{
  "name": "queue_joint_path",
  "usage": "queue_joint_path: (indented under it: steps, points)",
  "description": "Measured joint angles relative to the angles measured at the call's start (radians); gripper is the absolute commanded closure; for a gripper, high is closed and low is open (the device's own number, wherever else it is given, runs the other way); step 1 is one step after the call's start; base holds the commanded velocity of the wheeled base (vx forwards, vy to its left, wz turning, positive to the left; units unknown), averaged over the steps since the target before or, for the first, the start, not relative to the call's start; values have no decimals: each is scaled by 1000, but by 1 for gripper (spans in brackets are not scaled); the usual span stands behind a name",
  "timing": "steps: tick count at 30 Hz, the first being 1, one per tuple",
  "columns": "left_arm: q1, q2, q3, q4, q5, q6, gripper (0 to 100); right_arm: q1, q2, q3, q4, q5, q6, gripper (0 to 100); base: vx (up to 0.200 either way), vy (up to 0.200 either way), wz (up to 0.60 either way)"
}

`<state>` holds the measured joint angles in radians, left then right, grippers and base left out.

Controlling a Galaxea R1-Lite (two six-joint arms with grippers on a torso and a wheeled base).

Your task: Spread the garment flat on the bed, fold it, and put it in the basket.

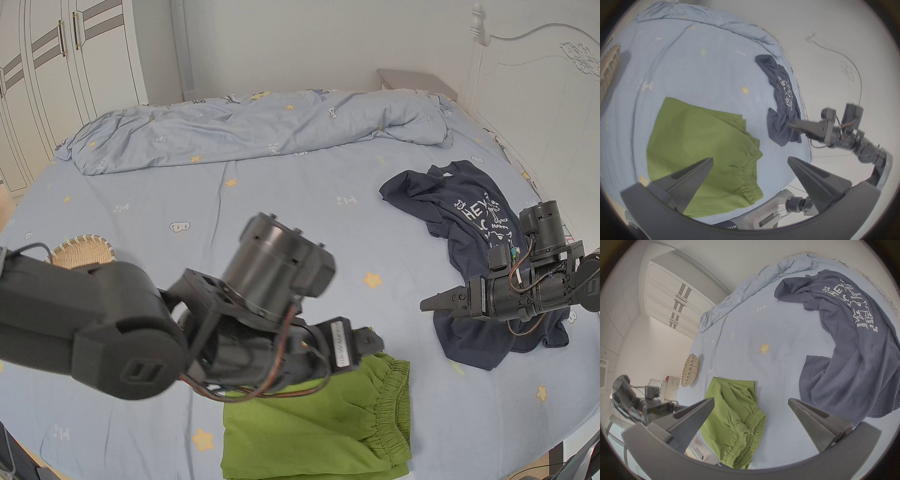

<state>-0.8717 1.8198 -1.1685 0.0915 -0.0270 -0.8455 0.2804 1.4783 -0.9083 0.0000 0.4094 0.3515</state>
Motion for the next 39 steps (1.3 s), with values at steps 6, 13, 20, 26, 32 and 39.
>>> queue_joint_path:
  steps: [6, 13, 20, 26, 32, 39]
  points:
    - [188, -86, 85, -20, -183, 18, 0, 2, -8, 0, 0, 1, 3, 0, 0, 0, 0]
    - [446, -145, 275, -147, -413, 132, 0, 4, -26, 3, 2, 1, 4, 0, 0, 0, 0]
    - [629, -129, 469, -346, -714, 316, 0, 9, -36, 16, 1, 1, 3, 0, 0, 0, 0]
    - [661, -30, 541, -404, -754, 417, 0, 16, -41, 35, 0, 2, 2, 0, 0, 0, 0]
    - [597, 50, 560, -451, -739, 432, 0, 22, -46, 69, -1, 2, 3, 0, 0, 0, 0]
    - [534, 115, 563, -497, -671, 433, 0, 26, -54, 83, 0, 3, 4, 0, 0, 0, 0]
